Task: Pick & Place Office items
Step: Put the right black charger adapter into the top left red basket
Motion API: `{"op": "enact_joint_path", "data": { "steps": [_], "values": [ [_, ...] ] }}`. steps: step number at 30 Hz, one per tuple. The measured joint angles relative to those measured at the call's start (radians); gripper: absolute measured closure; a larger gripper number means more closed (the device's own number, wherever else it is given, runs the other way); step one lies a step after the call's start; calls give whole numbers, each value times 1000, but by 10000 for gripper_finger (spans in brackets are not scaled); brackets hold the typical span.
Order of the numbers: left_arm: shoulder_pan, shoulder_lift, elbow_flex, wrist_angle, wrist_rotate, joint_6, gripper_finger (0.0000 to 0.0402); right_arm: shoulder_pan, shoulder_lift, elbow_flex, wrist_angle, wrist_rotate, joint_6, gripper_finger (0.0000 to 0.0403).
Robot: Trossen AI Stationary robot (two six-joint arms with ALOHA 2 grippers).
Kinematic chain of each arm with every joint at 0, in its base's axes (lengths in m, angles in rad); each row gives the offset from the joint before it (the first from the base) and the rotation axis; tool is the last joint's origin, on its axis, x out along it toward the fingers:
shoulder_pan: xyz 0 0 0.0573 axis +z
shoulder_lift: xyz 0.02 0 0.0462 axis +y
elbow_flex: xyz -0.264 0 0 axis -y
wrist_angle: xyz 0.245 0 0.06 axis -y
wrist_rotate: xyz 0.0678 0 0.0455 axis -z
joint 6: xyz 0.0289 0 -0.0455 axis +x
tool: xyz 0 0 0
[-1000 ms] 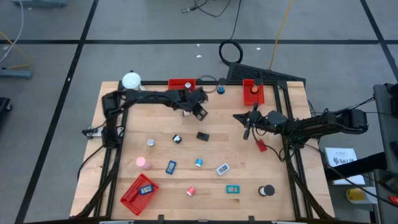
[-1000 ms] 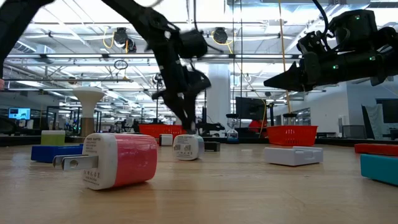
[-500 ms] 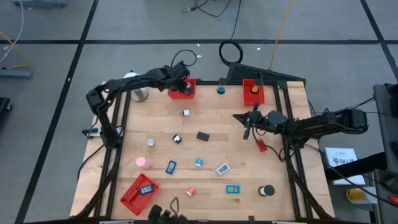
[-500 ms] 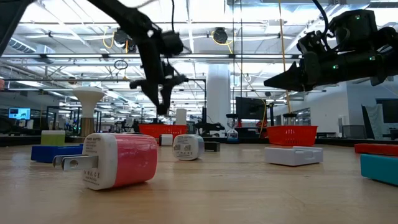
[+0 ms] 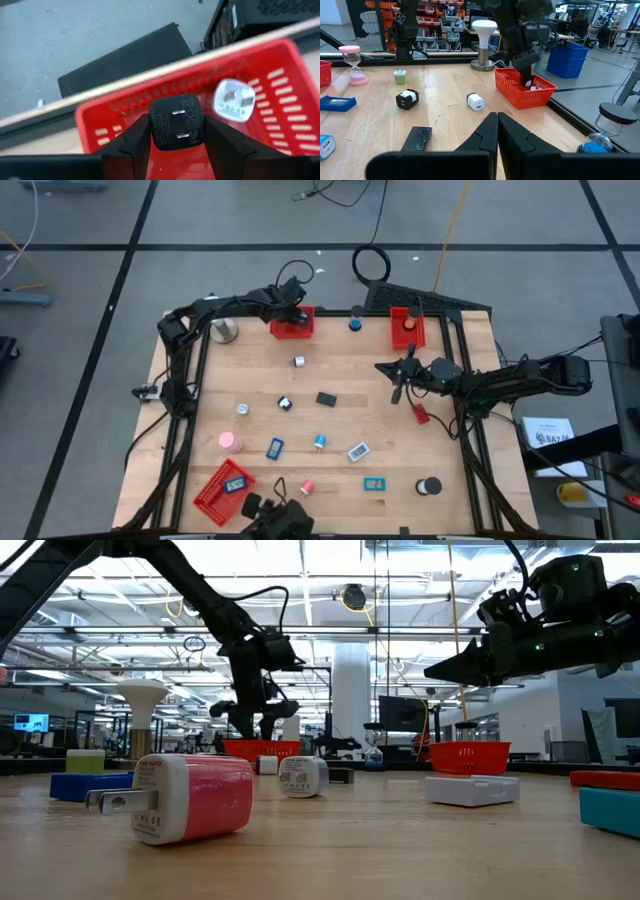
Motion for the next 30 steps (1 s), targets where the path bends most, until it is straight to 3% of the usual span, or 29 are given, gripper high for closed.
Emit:
{"op": "enact_joint_path", "data": {
  "steps": [20,30],
  "values": [
    [2,34,-3,35,69,-57,240,0,0,0,0,0,1,403],
    [-8,57,-2,53,53,-71,232,0,0,0,2,0,1,403]
  ]
}}
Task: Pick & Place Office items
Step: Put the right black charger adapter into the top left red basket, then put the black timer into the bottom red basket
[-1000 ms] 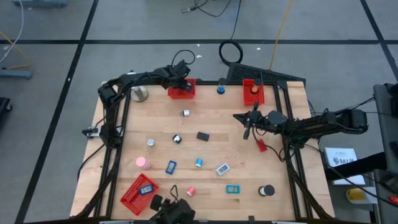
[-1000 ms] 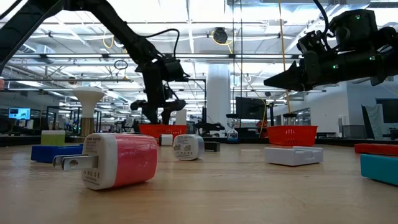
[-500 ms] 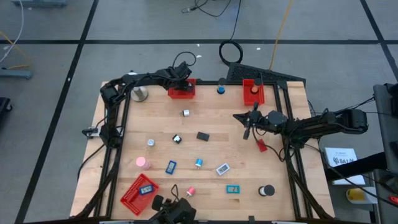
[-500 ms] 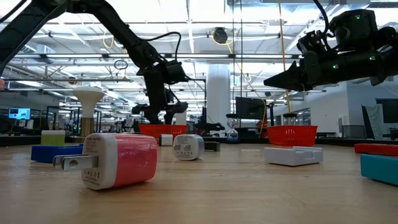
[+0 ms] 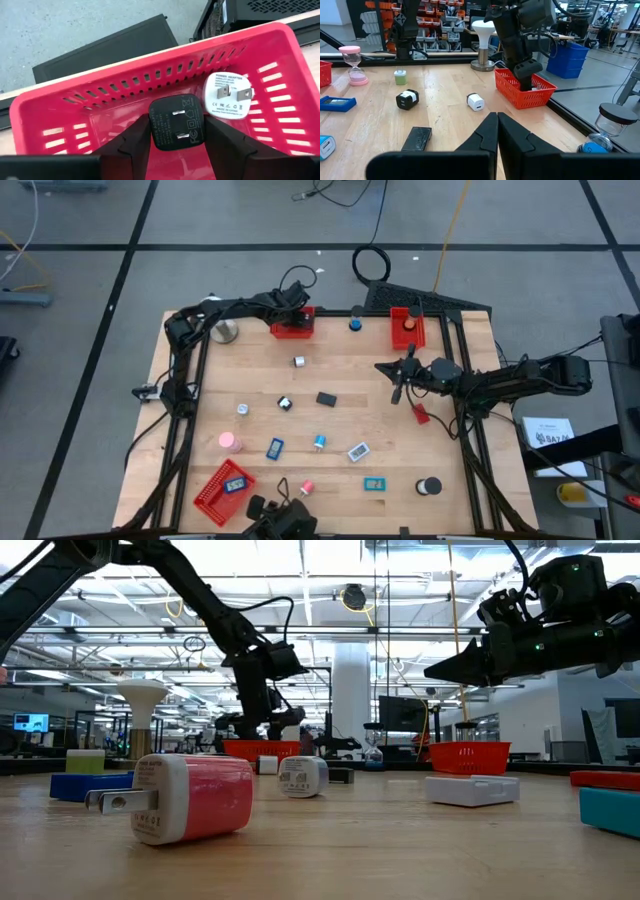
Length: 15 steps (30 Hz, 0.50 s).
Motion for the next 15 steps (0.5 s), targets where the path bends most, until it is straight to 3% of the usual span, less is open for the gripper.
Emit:
{"op": "enact_joint_path", "data": {
  "steps": [9,15],
  "values": [
    [3,-51,0,-40,-11,44,168,0,0,0,6,0,0,403],
    [-6,-118,0,-41,-21,120,157,0,0,0,6,0,0,403]
  ]
}}
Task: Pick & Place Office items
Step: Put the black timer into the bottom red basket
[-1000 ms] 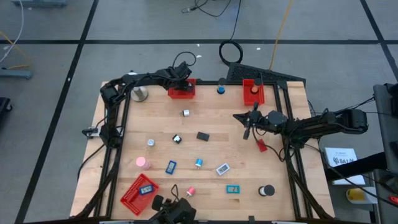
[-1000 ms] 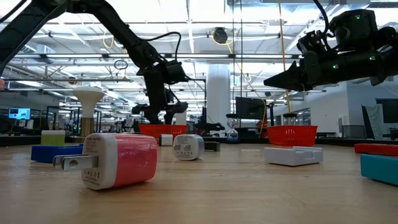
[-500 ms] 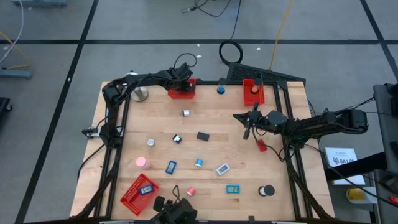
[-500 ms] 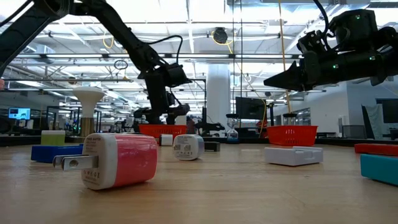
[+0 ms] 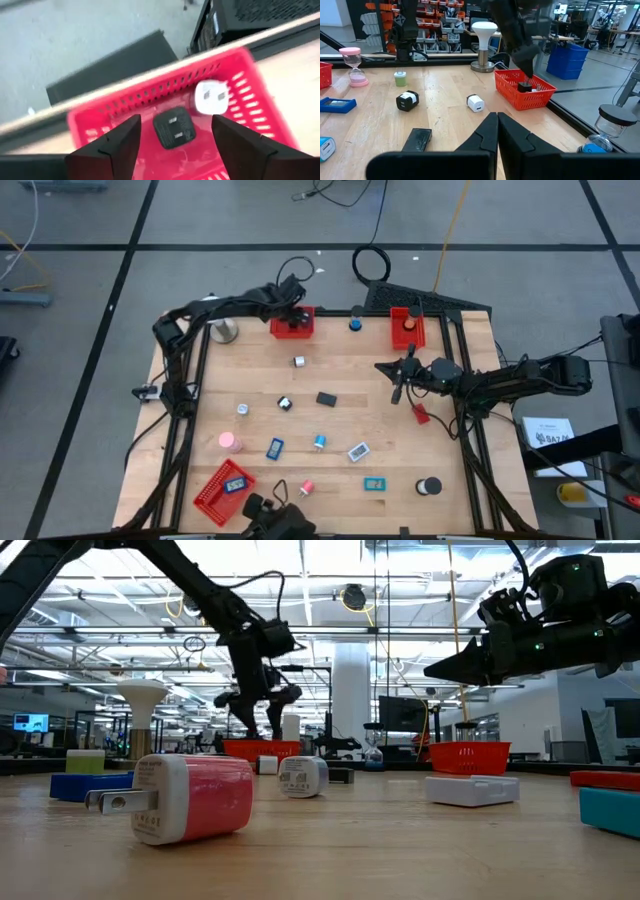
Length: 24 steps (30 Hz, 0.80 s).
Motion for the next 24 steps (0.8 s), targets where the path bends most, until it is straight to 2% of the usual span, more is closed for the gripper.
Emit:
{"op": "enact_joint_path", "data": {
  "steps": [6,9,14,17,20,24],
  "values": [
    [-82,-112,-58,82,-7,147,207,0,0,0,-1,-2,0,403],
    [-153,-185,-185,283,12,230,248,0,0,0,-19,-1,1,403],
    [-270,-283,-451,730,143,367,308,0,0,0,-36,-1,49,403],
    [-323,-299,-562,966,210,400,333,0,0,0,-38,-2,115,403],
    [-363,-299,-626,1112,244,382,351,0,0,0,-20,-1,213,403],
    [-409,-298,-678,1181,249,373,370,0,0,0,-11,-1,237,400]
  ]
}}
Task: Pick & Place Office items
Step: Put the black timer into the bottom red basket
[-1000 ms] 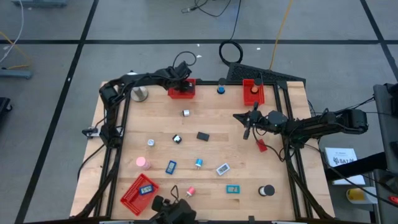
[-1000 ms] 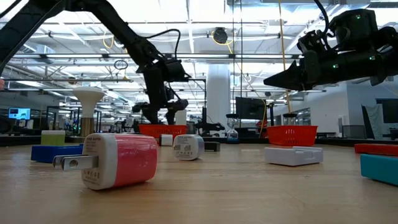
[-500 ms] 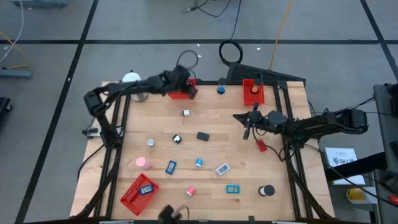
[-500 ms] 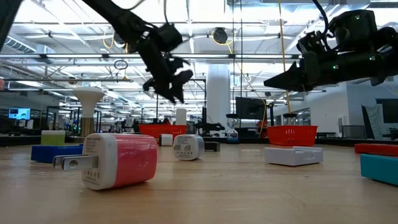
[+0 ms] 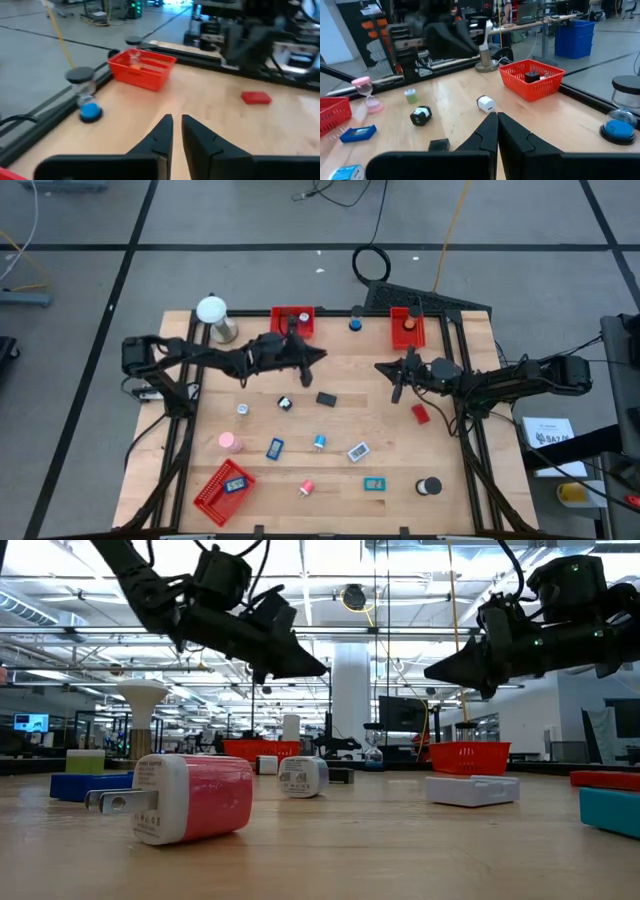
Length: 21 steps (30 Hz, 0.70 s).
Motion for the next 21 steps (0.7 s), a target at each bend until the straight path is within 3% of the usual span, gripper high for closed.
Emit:
{"op": "enact_joint_path", "data": {
  "steps": [9,21],
  "values": [
    [-46,0,-43,88,36,70,399,0,0,0,66,-1,98,399],
    [-42,0,-33,88,36,-35,374,0,0,4,51,5,111,399]
  ]
}}
